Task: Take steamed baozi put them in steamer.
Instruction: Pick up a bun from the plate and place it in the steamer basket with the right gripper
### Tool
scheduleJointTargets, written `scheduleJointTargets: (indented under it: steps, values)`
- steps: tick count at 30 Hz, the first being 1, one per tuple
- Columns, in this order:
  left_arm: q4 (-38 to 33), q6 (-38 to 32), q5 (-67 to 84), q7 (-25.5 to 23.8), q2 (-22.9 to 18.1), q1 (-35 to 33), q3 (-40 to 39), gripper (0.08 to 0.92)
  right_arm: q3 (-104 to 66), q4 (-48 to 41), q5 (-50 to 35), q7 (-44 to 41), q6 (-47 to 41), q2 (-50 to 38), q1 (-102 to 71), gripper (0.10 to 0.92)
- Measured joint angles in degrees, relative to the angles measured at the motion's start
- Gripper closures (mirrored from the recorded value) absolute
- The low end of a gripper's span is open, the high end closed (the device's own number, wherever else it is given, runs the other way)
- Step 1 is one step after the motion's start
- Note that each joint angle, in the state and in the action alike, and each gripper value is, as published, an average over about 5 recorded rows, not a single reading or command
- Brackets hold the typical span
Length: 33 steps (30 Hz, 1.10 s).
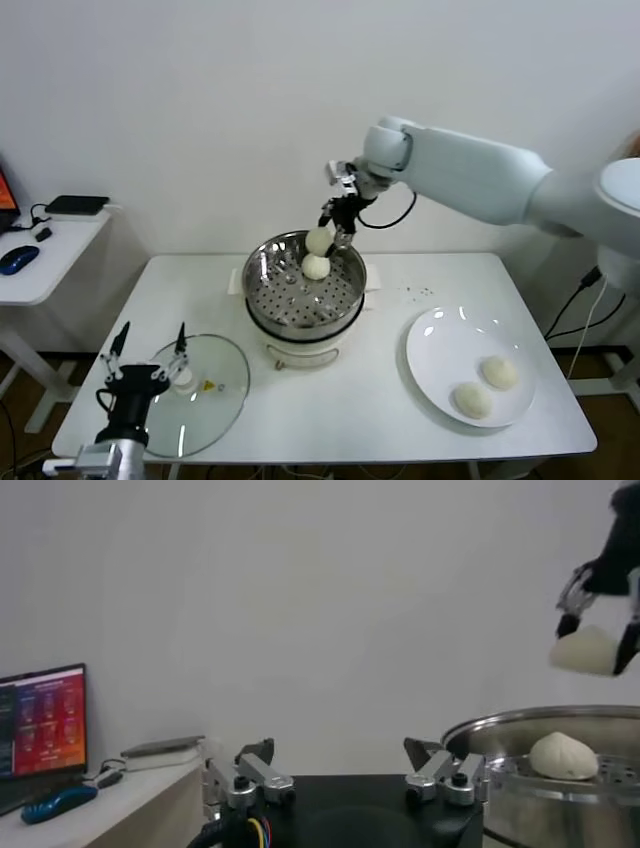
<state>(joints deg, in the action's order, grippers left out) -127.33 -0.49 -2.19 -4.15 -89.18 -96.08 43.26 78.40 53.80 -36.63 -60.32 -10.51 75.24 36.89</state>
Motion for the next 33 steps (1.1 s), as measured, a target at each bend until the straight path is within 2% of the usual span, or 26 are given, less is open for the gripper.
scheduleJointTargets:
  steps: [14,33]
  values:
    - [-0.1,-0.2,0.0,0.0,-0.1,-0.6,0.5,0.177,-4.6,-8.1,3.6,0.5,-0.4,8.3,-8.1,0.365]
    - [0.4,-0.3,0.0,0.0,-0.3,-0.4,0.4,0.177,-7.2,-12.1,6.5,1.2,-0.2,11.1,-12.8,0.370]
